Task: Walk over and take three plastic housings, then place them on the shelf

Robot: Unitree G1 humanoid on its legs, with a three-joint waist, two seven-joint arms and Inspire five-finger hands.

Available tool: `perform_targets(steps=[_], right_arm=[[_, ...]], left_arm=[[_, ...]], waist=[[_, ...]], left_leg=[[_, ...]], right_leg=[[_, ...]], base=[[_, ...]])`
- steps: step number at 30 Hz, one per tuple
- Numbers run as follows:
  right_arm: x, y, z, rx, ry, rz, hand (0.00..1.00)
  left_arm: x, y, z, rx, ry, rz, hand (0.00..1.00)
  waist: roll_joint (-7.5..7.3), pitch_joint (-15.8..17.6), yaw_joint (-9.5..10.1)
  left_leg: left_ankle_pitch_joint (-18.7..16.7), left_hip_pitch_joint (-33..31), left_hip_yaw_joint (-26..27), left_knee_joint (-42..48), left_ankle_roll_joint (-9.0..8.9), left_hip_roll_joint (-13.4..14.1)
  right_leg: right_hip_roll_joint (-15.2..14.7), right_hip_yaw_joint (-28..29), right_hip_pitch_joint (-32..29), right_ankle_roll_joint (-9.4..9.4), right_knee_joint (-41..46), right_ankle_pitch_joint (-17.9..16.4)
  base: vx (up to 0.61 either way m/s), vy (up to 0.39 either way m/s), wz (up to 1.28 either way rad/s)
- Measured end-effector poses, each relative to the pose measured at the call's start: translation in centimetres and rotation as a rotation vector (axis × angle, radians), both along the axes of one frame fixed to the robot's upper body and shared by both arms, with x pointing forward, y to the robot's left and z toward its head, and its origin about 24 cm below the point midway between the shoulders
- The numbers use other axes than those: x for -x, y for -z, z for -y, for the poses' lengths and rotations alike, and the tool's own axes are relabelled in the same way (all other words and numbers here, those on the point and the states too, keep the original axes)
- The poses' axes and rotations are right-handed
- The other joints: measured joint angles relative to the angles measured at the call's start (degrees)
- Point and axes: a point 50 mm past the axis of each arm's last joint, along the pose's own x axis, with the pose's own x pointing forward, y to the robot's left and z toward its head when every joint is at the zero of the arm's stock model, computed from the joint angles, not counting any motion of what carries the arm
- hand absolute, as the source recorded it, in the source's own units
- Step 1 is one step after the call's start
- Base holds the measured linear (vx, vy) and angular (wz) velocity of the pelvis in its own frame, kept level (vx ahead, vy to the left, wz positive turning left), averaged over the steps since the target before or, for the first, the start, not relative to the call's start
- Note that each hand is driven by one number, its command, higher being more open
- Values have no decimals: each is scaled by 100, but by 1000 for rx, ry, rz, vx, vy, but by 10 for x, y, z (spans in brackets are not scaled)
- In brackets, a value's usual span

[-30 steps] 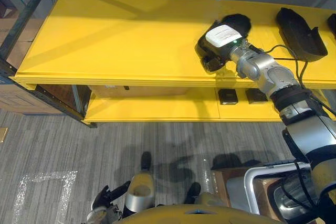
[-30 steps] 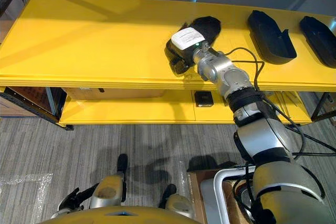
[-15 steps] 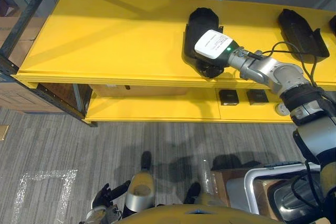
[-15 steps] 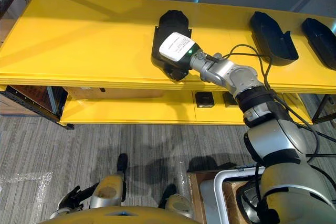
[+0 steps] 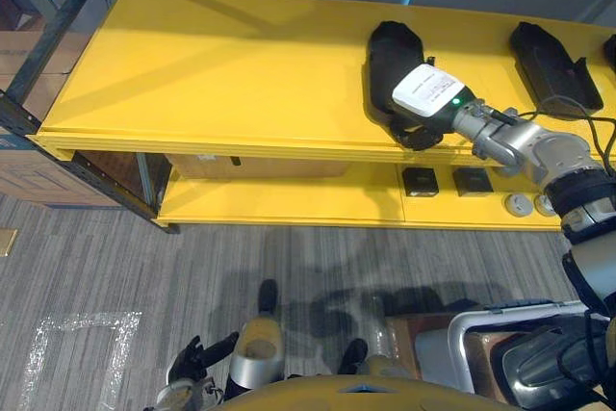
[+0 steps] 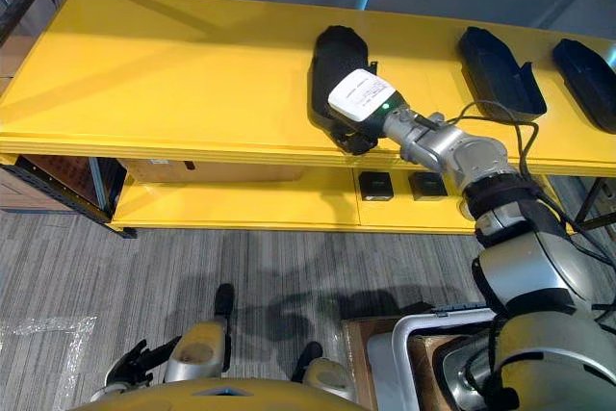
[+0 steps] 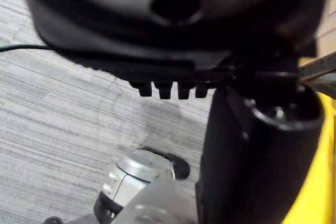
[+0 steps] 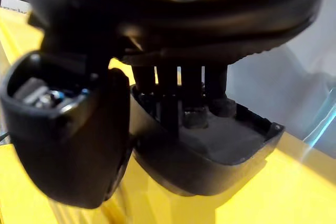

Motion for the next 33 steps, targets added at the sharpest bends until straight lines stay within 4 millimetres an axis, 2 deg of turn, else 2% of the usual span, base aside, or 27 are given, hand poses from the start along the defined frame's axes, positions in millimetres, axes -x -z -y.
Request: perform_targets(steps=[6,14,15,21,33], right_arm=[[5,-3,22,31,13,41,0],[8,-12,34,21,26,95,0],[9,-13,36,22,27,102,100],[9,-19,39,24,28,124,100],[5,-33,46,32,110,211,100]], left_arm=[[2,0,-1,3,1,-1,100],[1,-2,-1,11,13,20,100],[0,-2,-1,8,13,30,100],[-1,-3,-2,7,13,39,100],[-1,-3,-1,12,16,45,100]], waist=[[3,2,-4],[93,75,19],[123,94,23],[187,163,16],[176,197,5]], left_leg=[[21,-145,-68,1,-25,1],[60,-270,-95,1,-12,0],[52,-271,-95,1,-22,1],[49,-274,-91,1,-25,7],[66,-258,-53,1,1,11]], right_leg=[[0,-54,-127,-22,55,-16],[-3,-63,-301,-59,197,-64],[-3,-63,-303,-76,197,-74],[-6,-57,-311,-78,196,-85],[-1,-21,-312,-44,187,-63]], base=[[-9,-6,6],[-4,-7,2],[0,0,0],[0,0,0],[0,0,0]])
